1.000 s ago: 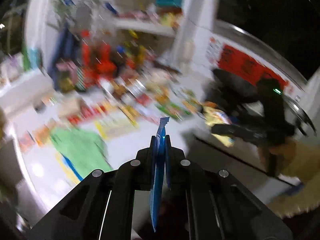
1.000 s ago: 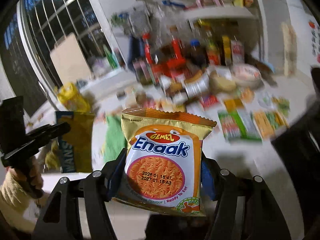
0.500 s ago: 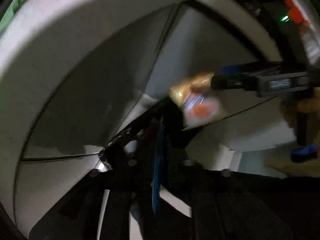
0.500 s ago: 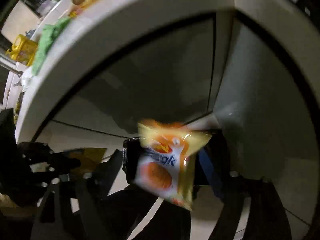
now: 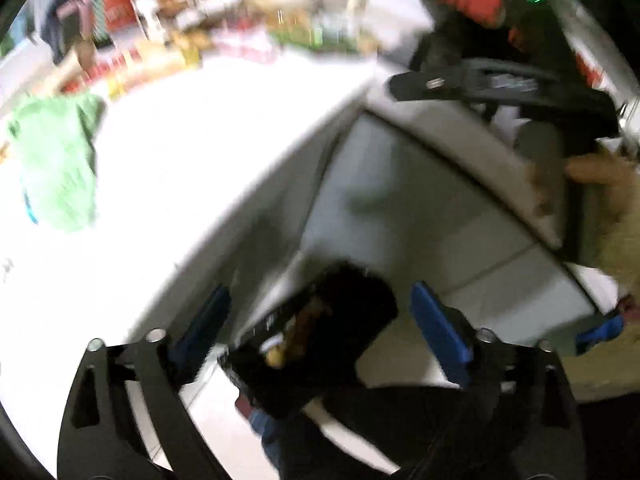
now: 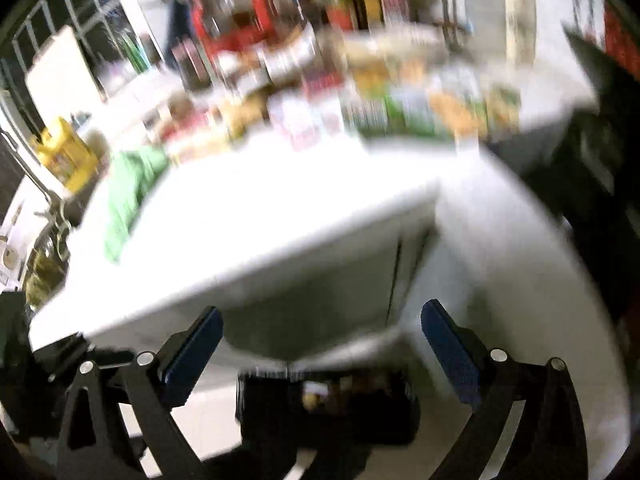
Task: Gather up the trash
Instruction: 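Move both open tools back toward the counter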
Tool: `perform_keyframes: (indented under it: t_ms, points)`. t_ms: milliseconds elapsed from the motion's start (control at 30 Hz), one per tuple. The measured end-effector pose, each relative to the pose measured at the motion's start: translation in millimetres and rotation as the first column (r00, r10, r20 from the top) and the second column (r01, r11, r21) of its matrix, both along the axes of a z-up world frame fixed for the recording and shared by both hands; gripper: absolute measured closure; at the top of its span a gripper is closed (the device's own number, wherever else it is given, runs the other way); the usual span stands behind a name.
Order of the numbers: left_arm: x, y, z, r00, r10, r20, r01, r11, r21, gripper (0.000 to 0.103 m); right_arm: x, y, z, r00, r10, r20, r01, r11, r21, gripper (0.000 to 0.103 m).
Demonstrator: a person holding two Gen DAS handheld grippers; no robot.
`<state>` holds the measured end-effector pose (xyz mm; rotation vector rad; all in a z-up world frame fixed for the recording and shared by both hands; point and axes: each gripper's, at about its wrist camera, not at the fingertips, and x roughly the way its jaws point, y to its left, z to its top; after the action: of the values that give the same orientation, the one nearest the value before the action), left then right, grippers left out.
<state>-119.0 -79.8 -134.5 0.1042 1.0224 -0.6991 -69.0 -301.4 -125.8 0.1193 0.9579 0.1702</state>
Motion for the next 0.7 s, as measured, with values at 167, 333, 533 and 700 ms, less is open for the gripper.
perform_keyframes:
  t_ms: [167,333,533,700]
  points:
    - [13,13,45,0.993,0.083,0.090,-0.079,0.996,-0.042,0.012,56,0,39,0.993,0.029,0.117,-0.023,0.999,-0.046,0.005]
    - [23,34,52,0.976,0.204,0.075,-0.201,0.979,-0.044,0.012,133,-4,38,0.994,0.029,0.101,-0.022,0.997,-0.074,0.005]
    - [27,59,54,0.955,0.291,0.062,-0.290,0.957,-0.030,0.012,182,-14,19,1.000,0.001,0.020,0.001,0.993,-0.122,0.005]
    - [34,75,50,0.939,0.341,0.046,-0.340,0.940,-0.027,0.012,205,-20,-8,0.999,-0.005,-0.046,-0.002,0.988,-0.151,0.005]
